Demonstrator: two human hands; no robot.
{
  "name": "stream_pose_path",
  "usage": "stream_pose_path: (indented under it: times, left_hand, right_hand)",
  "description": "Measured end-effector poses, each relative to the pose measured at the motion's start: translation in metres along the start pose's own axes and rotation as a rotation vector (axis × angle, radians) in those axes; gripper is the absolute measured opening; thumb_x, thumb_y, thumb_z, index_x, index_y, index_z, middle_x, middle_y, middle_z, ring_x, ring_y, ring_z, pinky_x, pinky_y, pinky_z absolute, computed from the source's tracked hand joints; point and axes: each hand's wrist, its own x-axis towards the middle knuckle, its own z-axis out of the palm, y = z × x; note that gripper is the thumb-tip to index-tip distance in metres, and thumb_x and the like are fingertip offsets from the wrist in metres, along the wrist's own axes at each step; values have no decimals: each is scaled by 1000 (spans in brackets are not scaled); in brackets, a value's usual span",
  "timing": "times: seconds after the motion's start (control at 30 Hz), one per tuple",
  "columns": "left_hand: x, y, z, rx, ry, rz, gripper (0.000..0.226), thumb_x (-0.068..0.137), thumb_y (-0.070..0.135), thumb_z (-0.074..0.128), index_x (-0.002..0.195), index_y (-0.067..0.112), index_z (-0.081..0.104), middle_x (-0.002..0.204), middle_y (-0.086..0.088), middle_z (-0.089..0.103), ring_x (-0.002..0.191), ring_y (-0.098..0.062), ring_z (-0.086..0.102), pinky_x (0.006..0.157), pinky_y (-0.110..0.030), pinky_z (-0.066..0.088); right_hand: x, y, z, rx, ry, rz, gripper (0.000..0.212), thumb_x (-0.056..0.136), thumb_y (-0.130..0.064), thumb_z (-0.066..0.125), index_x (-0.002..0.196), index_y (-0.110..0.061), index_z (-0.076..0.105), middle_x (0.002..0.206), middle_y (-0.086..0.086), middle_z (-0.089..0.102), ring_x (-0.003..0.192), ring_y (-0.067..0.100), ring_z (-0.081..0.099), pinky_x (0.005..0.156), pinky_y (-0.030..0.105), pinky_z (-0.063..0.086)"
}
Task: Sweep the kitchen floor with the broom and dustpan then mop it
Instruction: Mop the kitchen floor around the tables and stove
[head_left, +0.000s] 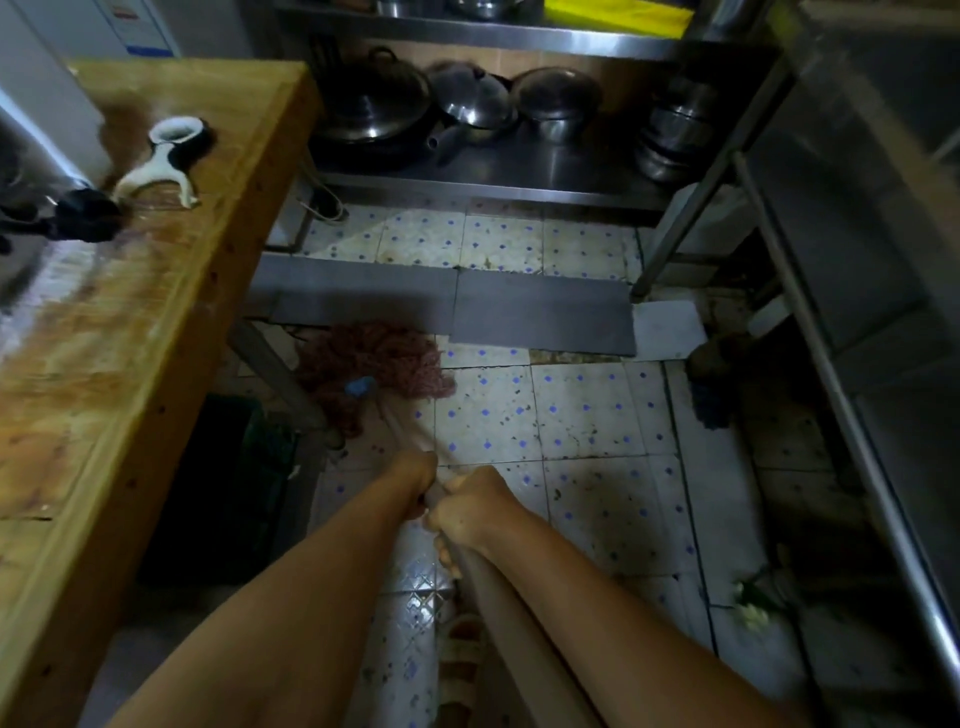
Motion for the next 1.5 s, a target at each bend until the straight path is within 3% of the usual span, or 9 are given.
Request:
stream_pose_path:
  times: [0.17, 0.37, 0.57, 0.67, 0.93, 1.0, 1.23, 1.4, 1.5]
  left_hand:
    - [-25, -7, 41, 137, -19, 15, 30, 99, 12, 40, 69, 7, 42, 65, -6, 40, 54, -15, 38, 46, -25, 34]
    - [-47, -9, 97, 233, -84, 96, 37, 99, 15, 41, 126, -9, 48, 90, -19, 55, 54, -15, 38, 43, -21, 31]
    - [-32, -3, 110, 149, -59, 75, 35, 96, 14, 47, 121, -11, 51, 69, -13, 49, 57, -22, 48, 50, -28, 38]
    - [-18, 13, 103, 80, -45, 75, 35, 97, 14, 48, 124, -8, 49, 79, -15, 52, 57, -20, 46, 47, -26, 37]
    - [32, 88, 62, 99, 28, 106, 36, 96, 14, 48, 124, -9, 51, 64, -6, 41, 52, -14, 40, 30, -19, 33]
    - [49, 113, 51, 65, 26, 95, 37, 95, 13, 49, 124, -10, 50, 64, -7, 41, 52, -14, 39, 29, -17, 32]
    - [75, 175, 58, -109, -84, -8, 7, 87, 4, 48, 82, 2, 52, 64, -11, 50, 49, -20, 48, 40, -21, 36]
    - [71, 206, 39, -181, -52, 10, 8, 92, 2, 49, 86, -3, 52, 67, -12, 50, 56, -21, 48, 51, -26, 40]
    - [65, 218, 33, -112, -64, 29, 25, 97, 8, 47, 72, 6, 48, 66, -4, 44, 56, -13, 42, 50, -21, 36]
  right_hand:
    - [-19, 32, -31, 12, 43, 43, 28, 83, -12, 62, 110, -4, 60, 79, 17, 59, 58, 25, 58, 52, 30, 50]
    - [-39, 61, -78, -3, 138, 26, 26, 83, -12, 61, 108, -2, 64, 88, 15, 61, 61, 24, 57, 51, 26, 50]
    - [-38, 53, -94, -48, 147, 6, 23, 87, -6, 60, 109, 0, 62, 89, 17, 64, 47, 20, 54, 38, 21, 44]
    - [-28, 32, -93, -88, 163, -31, 25, 86, -6, 60, 111, -3, 59, 88, 17, 65, 45, 19, 54, 35, 20, 42]
    - [34, -54, -83, -189, 177, -58, 35, 82, -9, 65, 116, -2, 59, 108, 19, 66, 84, 28, 67, 69, 33, 60]
    - [49, -80, -87, -233, 144, -61, 34, 83, -11, 65, 115, -1, 60, 110, 17, 66, 84, 27, 69, 61, 22, 58]
    - [59, -154, -138, -304, 50, 41, 25, 83, -5, 68, 105, 5, 65, 48, 10, 56, 40, 20, 52, 49, 28, 51]
    - [52, -193, -135, -354, 109, -55, 19, 92, -9, 57, 104, 4, 62, 100, 19, 68, 61, 21, 62, 51, 19, 50]
    - [50, -202, -137, -350, 118, -79, 26, 91, -8, 57, 113, 7, 62, 100, 19, 66, 49, 13, 47, 53, 18, 51]
